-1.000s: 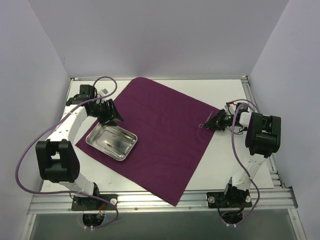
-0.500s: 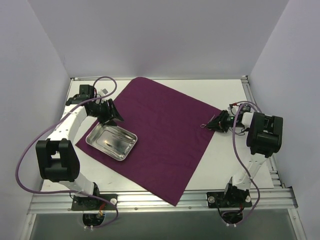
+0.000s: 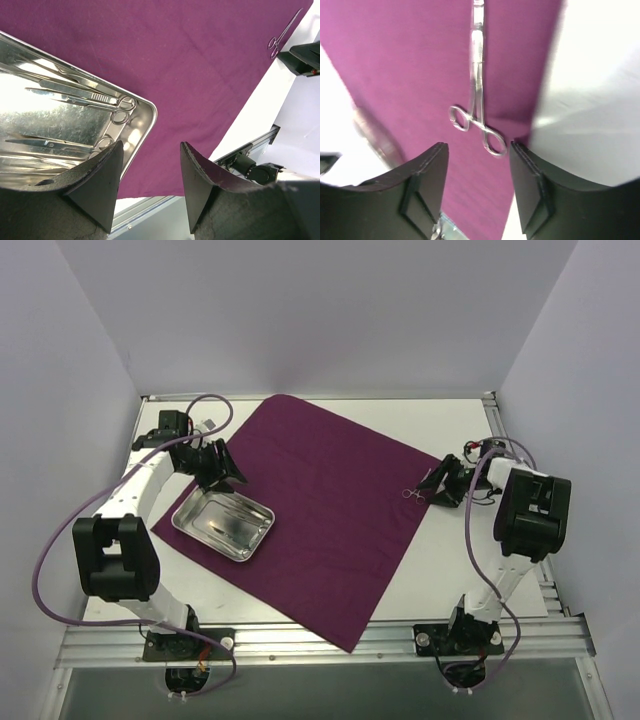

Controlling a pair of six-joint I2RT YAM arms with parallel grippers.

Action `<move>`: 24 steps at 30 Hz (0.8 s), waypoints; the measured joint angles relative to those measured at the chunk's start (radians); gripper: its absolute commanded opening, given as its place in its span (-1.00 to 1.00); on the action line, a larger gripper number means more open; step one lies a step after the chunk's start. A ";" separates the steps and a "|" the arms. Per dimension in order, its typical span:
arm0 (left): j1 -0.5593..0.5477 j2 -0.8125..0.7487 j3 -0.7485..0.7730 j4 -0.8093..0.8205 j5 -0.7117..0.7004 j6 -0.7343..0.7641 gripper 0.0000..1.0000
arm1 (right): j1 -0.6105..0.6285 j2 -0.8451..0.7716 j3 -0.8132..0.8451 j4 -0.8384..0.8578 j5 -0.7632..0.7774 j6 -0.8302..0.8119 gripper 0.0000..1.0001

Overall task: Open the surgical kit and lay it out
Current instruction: Place the medical item in the surgical kit, then pick up the medical item from the container.

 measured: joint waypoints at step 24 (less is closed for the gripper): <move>-0.042 0.030 -0.002 -0.079 -0.294 -0.275 -0.04 | 0.472 -0.026 0.641 -0.380 0.322 -0.021 0.10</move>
